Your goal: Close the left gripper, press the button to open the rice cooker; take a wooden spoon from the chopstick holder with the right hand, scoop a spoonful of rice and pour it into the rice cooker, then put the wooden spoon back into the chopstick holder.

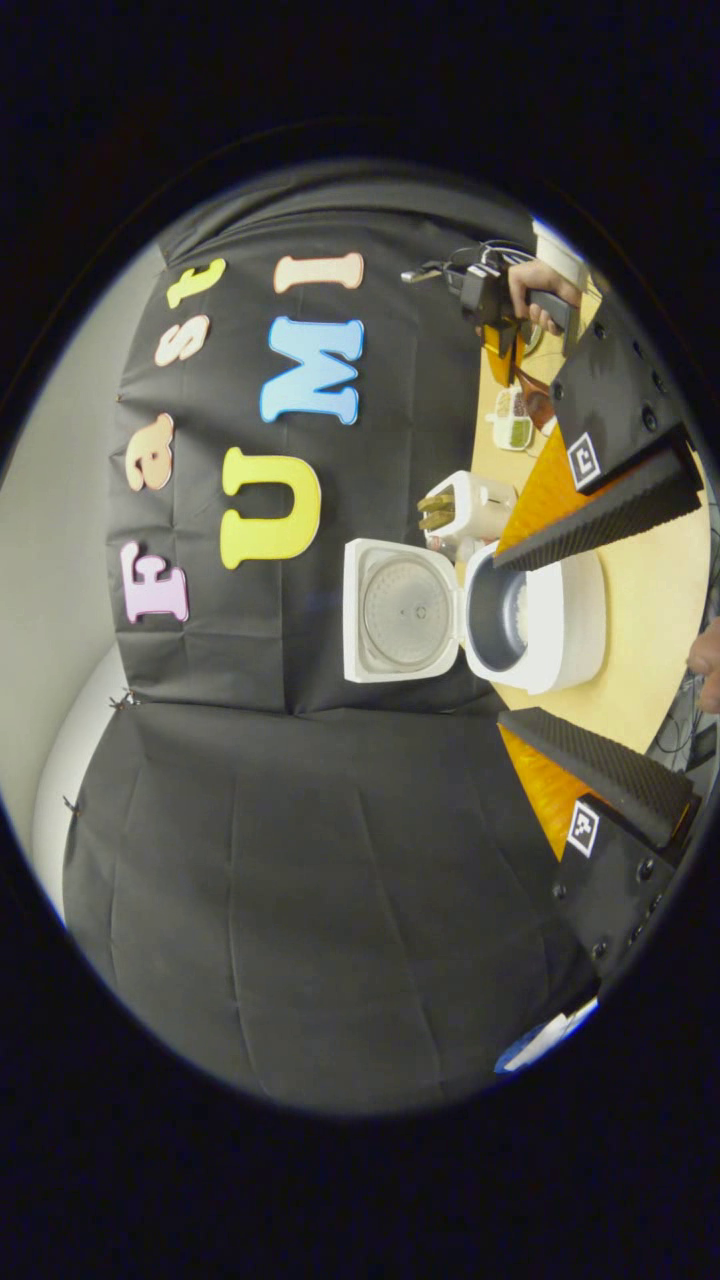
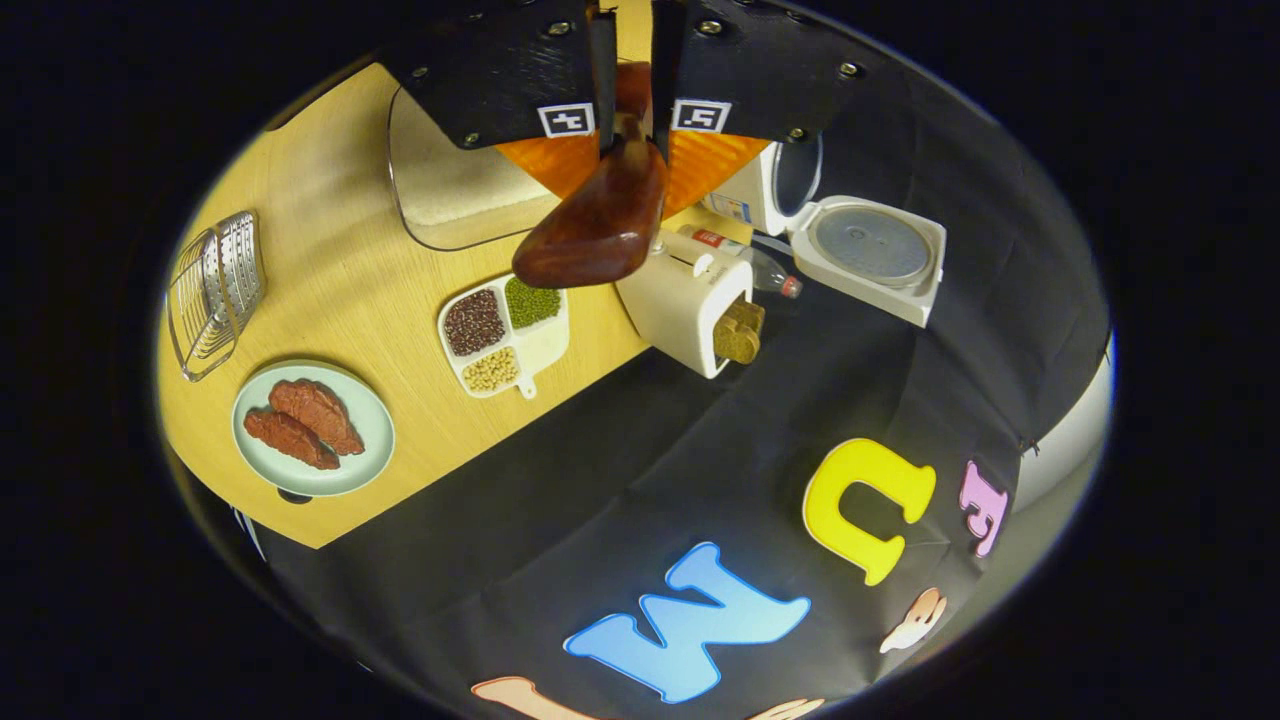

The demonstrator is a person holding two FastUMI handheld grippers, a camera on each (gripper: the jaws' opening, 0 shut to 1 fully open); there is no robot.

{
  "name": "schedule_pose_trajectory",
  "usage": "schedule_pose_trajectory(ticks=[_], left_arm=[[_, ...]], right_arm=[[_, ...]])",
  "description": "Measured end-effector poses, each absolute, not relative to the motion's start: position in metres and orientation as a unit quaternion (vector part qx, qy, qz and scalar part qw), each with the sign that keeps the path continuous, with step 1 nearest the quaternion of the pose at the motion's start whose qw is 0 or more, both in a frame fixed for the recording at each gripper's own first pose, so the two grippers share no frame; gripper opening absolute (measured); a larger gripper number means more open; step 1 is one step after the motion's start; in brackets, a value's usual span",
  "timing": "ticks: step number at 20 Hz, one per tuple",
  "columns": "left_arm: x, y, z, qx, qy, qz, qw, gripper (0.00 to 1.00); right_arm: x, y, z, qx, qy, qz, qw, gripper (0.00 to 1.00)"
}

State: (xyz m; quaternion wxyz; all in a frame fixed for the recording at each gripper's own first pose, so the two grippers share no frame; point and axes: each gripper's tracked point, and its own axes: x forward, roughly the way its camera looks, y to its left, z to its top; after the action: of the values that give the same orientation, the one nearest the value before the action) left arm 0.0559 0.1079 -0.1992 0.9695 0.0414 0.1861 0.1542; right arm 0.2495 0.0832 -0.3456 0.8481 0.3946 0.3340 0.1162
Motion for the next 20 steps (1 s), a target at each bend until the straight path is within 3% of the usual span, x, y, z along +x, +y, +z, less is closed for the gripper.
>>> schedule_pose_trajectory(ticks=[8,10,15,20], left_arm=[[0.039,0.11,-0.183,0.036,0.168,0.156,0.973,0.97],[0.031,0.116,-0.178,0.037,0.164,0.16,0.973,0.93],[0.01,0.136,-0.171,0.034,0.159,0.173,0.971,0.95],[-0.003,0.158,-0.173,0.037,0.163,0.188,0.968,1.0]], right_arm=[[0.248,0.121,-0.25,0.446,0.291,0.171,0.829,0.14],[0.248,0.141,-0.236,0.45,0.284,0.18,0.827,0.14],[0.261,0.211,-0.205,0.443,0.271,0.214,0.828,0.14],[0.279,0.292,-0.206,0.373,0.257,0.236,0.86,0.14]])
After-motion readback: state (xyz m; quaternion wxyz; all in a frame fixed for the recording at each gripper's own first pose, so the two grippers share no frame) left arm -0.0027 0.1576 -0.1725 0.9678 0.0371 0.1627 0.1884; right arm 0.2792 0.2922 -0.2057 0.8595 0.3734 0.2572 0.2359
